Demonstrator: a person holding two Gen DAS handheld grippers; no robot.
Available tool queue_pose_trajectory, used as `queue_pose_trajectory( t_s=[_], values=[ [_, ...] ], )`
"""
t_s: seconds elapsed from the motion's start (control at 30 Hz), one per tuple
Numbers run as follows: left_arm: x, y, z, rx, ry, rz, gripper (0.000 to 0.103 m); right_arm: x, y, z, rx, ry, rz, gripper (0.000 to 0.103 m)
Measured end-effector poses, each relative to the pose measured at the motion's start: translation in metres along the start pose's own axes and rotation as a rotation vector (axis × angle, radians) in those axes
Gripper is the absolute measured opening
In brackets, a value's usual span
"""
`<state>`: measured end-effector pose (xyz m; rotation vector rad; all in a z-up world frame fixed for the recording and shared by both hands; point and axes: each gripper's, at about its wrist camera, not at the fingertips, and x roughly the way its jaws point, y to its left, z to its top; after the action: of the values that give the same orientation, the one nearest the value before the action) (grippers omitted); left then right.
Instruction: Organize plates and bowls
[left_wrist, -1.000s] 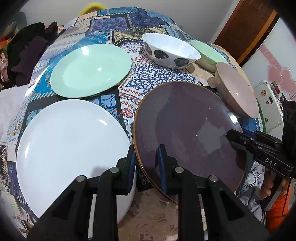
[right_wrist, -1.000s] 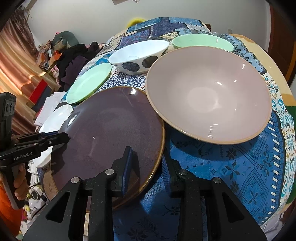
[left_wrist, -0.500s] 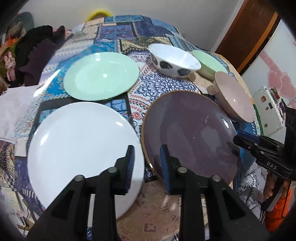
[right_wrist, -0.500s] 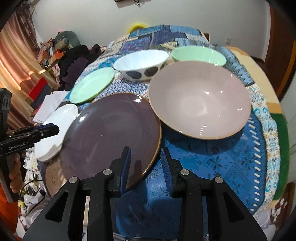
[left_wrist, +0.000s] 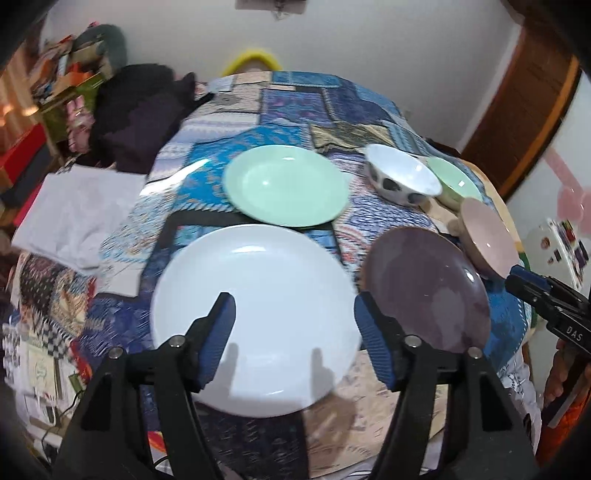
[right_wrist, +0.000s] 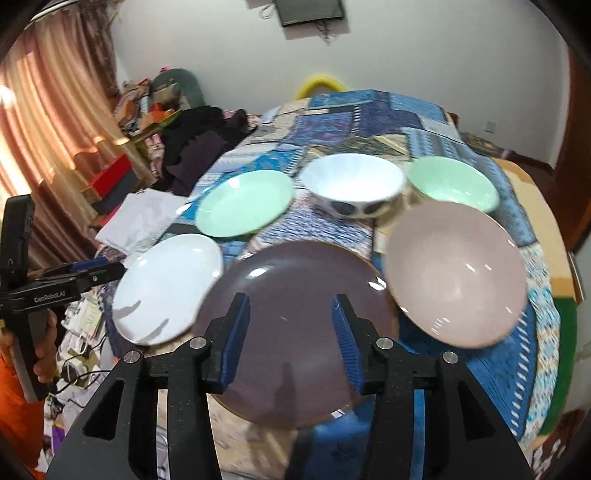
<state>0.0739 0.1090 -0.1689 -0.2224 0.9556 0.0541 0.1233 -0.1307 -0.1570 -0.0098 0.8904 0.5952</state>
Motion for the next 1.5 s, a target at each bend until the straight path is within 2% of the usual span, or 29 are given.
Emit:
queue_pose_trajectory(
  t_s=[0.4,0.6,0.9,1.0,1.1,1.3,1.5],
  values=[
    [0.008,0.070,-0.025,-0.117,0.053,0.074,0.067,0.075,0.052,0.028,-0.124,0.111,0.075,0.043],
    [0.026,0.096,-0.041,-0.182,0.087,0.055,0.067,0.113,0.073,0.037,-0.180,0.187,0.099,0.043],
    [0.043,0.105,-0.045,-0.183,0.130,-0.019,0.038,0.154,0.082,0.042,-0.210,0.285,0.077,0.028],
    [0.049,0.107,-0.047,-0.187,0.149,-0.046,0.031,0.166,0.086,0.041,-0.224,0.327,0.059,0.022],
    [0.050,0.107,-0.047,-0.186,0.141,-0.061,0.026,0.174,0.089,0.037,-0.234,0.347,0.033,0.021],
    [0.051,0.112,-0.044,-0.196,0.142,-0.080,0.026,0.168,0.094,0.033,-0.209,0.360,0.043,0.021],
    [0.051,0.131,-0.036,-0.213,0.127,-0.040,0.026,0.161,0.105,0.024,-0.198,0.361,0.085,0.021]
  ],
)
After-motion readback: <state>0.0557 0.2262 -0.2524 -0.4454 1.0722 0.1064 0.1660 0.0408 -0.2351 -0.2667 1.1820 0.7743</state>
